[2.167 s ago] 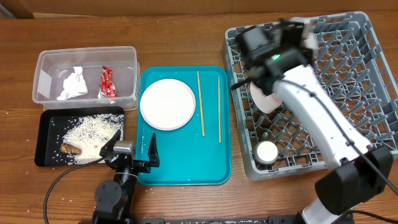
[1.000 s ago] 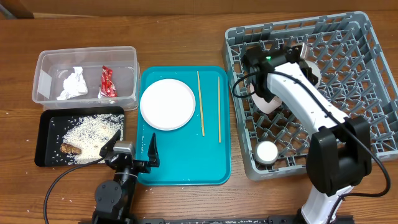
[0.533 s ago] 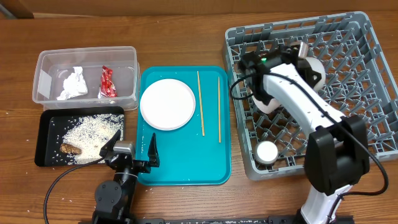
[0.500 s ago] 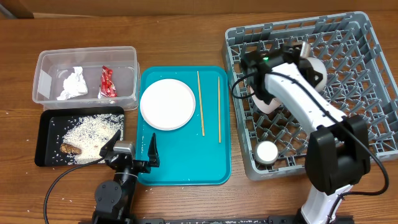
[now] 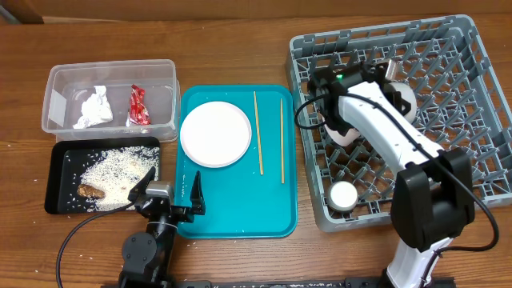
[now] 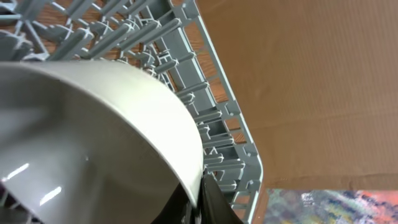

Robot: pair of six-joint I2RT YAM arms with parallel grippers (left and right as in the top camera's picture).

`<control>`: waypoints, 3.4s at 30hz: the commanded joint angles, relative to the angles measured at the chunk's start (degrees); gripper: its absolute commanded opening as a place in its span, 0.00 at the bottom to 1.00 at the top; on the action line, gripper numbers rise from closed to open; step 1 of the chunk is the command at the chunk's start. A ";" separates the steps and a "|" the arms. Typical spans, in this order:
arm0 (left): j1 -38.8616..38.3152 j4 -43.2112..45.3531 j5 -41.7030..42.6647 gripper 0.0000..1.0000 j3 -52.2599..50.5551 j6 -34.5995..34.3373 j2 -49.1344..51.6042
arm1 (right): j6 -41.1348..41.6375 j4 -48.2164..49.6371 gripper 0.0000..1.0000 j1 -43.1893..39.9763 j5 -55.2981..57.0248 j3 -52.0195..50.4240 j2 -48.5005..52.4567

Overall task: Sort waste into correct bins and load items into the dishwasher
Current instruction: 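Place the white bowl into the dish rack, then grasp the white plate edge with the right gripper, then lift the white plate and stand it upright in the dish rack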

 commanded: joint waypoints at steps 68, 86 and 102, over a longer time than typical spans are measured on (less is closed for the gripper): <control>0.31 0.15 0.33 1.00 -0.20 1.51 -0.11 | -8.35 24.98 0.04 15.50 -58.05 16.26 6.54; 0.31 0.15 0.33 1.00 -0.22 1.49 -0.11 | -17.16 23.30 0.04 6.08 -1.57 16.13 -5.35; 0.31 0.15 0.33 1.00 -0.20 1.49 -0.11 | -24.72 26.77 0.04 1.18 -5.29 16.13 2.95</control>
